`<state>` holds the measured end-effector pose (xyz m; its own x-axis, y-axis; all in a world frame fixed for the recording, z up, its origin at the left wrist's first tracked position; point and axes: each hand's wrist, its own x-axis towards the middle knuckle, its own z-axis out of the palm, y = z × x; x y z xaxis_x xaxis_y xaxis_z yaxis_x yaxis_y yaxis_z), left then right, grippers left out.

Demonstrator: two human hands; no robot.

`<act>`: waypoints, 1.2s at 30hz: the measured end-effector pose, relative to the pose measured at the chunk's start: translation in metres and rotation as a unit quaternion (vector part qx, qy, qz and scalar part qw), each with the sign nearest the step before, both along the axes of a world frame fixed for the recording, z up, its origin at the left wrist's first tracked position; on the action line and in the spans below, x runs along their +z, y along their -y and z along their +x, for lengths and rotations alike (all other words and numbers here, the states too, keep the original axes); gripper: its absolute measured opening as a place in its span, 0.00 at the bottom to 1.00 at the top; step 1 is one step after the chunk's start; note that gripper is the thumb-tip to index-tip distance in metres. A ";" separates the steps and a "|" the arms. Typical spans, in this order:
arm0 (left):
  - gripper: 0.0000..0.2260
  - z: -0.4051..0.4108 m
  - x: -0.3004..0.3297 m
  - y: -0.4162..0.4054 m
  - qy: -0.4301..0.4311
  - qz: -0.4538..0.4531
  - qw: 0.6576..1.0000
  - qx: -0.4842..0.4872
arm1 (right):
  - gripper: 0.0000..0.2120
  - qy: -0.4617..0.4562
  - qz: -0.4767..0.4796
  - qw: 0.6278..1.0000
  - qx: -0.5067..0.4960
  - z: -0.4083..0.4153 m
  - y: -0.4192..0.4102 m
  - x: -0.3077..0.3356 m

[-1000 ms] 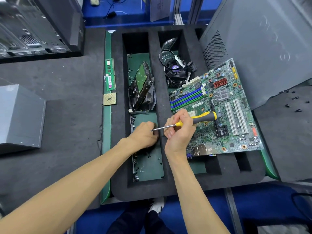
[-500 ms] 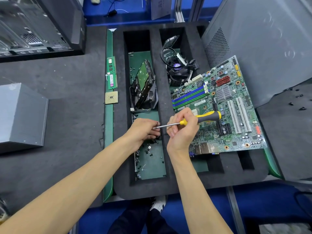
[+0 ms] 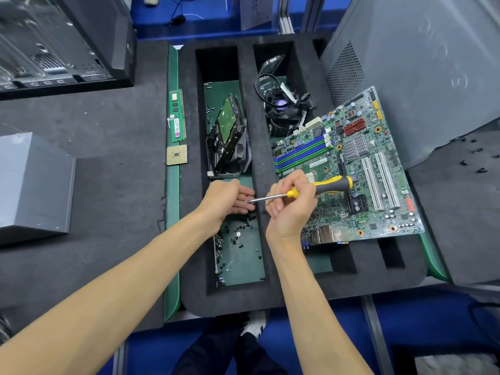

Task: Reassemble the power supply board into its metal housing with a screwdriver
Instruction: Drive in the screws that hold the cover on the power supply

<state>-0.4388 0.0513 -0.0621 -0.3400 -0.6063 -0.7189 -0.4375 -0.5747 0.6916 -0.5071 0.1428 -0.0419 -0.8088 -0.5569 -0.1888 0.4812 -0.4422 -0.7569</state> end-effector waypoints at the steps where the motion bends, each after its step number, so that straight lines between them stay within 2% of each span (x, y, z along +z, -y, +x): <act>1: 0.17 0.001 0.001 0.000 -0.015 0.019 1.000 0.014 | 0.11 0.000 0.001 1.000 0.001 0.000 0.000 0.000; 7: 0.15 0.006 0.005 0.002 -0.040 0.093 0.994 0.034 | 0.11 0.004 0.001 1.000 0.006 -0.001 -0.001 -0.001; 10: 0.14 0.003 0.002 0.005 -0.017 0.089 0.996 0.016 | 0.13 0.003 -0.004 1.000 0.007 0.000 -0.001 -0.001; 14: 0.09 0.000 -0.010 0.000 0.075 -0.042 0.989 -0.121 | 0.15 -0.003 -0.011 1.000 0.004 0.000 -0.001 -0.001; 16: 0.13 0.001 -0.016 -0.003 0.134 -0.134 0.957 -0.220 | 0.15 -0.002 -0.009 1.000 0.008 -0.001 -0.001 -0.002; 18: 0.16 0.004 -0.017 -0.007 0.193 -0.220 0.914 -0.280 | 0.15 0.000 -0.009 1.000 0.010 -0.001 -0.001 -0.002; 21: 0.08 0.010 -0.022 -0.016 0.202 -0.316 0.870 -0.321 | 0.15 0.005 -0.015 1.000 0.011 -0.001 -0.001 -0.002; 24: 0.05 0.013 -0.028 -0.025 0.188 -0.363 0.835 -0.369 | 0.14 0.006 -0.020 1.000 0.010 -0.001 -0.001 -0.003; 27: 0.03 0.010 -0.028 -0.029 0.177 -0.396 0.815 -0.384 | 0.15 0.002 -0.017 1.000 0.012 -0.001 -0.001 -0.003; 33: 0.04 0.006 -0.022 -0.032 0.160 -0.417 0.805 -0.391 | 0.16 -0.011 -0.017 1.000 0.013 -0.001 -0.001 -0.004; 36: 0.03 0.006 -0.019 -0.031 0.157 -0.412 0.814 -0.378 | 0.16 -0.008 -0.015 1.000 0.014 -0.002 -0.001 -0.004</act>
<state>-0.4331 0.0828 -0.0815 -0.7178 -0.6297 -0.2971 -0.6801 0.5428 0.4927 -0.5086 0.1436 -0.0458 -0.7962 -0.5837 -0.1592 0.4811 -0.4512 -0.7516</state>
